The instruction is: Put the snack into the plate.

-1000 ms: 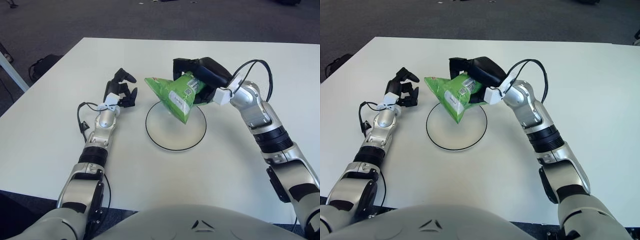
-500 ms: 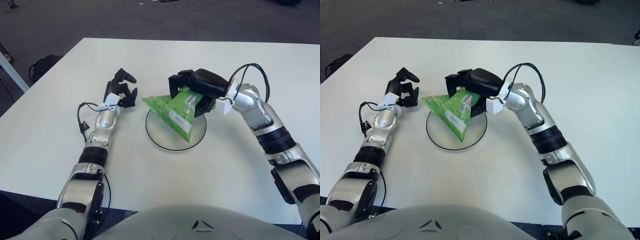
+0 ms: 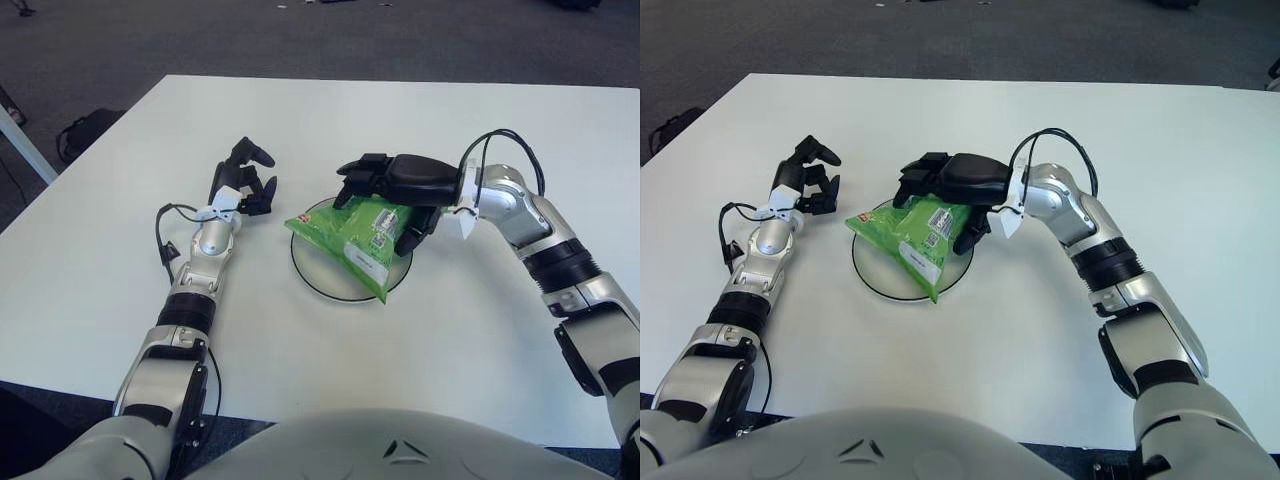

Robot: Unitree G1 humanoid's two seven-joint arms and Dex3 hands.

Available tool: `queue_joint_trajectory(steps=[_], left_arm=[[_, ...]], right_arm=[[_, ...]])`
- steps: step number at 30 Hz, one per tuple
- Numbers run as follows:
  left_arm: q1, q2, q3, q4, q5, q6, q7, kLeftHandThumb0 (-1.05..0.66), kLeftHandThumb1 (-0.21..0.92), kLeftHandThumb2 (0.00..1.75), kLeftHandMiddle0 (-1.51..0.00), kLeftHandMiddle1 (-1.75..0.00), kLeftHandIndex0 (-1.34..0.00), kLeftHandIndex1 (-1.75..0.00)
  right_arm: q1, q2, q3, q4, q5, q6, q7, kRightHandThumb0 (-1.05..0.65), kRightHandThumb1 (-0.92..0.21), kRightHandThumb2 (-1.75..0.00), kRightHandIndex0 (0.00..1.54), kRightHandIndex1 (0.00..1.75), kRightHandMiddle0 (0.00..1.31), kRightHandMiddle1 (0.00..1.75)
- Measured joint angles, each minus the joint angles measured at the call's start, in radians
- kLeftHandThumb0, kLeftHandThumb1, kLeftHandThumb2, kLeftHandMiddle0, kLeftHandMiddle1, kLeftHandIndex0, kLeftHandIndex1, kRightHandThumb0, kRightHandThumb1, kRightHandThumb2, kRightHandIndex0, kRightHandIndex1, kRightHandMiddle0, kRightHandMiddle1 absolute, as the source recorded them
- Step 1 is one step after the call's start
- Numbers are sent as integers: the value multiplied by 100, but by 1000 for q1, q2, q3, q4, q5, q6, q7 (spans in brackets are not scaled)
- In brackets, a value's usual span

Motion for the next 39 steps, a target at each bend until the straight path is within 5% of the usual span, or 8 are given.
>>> queue_joint_trajectory(steps=[12, 16, 22, 33, 39], left_arm=[[0, -1, 1, 6, -1, -1, 0, -42, 50, 108, -101, -175, -47, -175], [-3, -2, 1, 13, -4, -3, 0, -42, 50, 108, -103, -175, -47, -175], [-10, -4, 1, 22, -5, -11, 0, -42, 50, 109, -104, -175, -47, -175], [-21, -2, -2, 45, 1, -14, 21, -42, 49, 110, -105, -175, -47, -175], [-34, 8, -1, 42, 1, -14, 21, -42, 49, 110, -105, -175, -47, -175]], right_arm=[[-70, -5, 16, 71, 86, 16, 167, -81, -57, -48, 0, 0, 0, 28], [-141, -5, 21, 161, 126, 18, 255, -89, -61, -45, 0, 0, 0, 7], [-276, -11, -15, 337, 254, 63, 423, -89, -59, -41, 0, 0, 0, 1], [-425, 5, -233, 673, 538, 304, 731, -91, -55, -48, 0, 0, 1, 1], [-432, 2, -299, 752, 593, 563, 781, -94, -60, -52, 0, 0, 1, 2]])
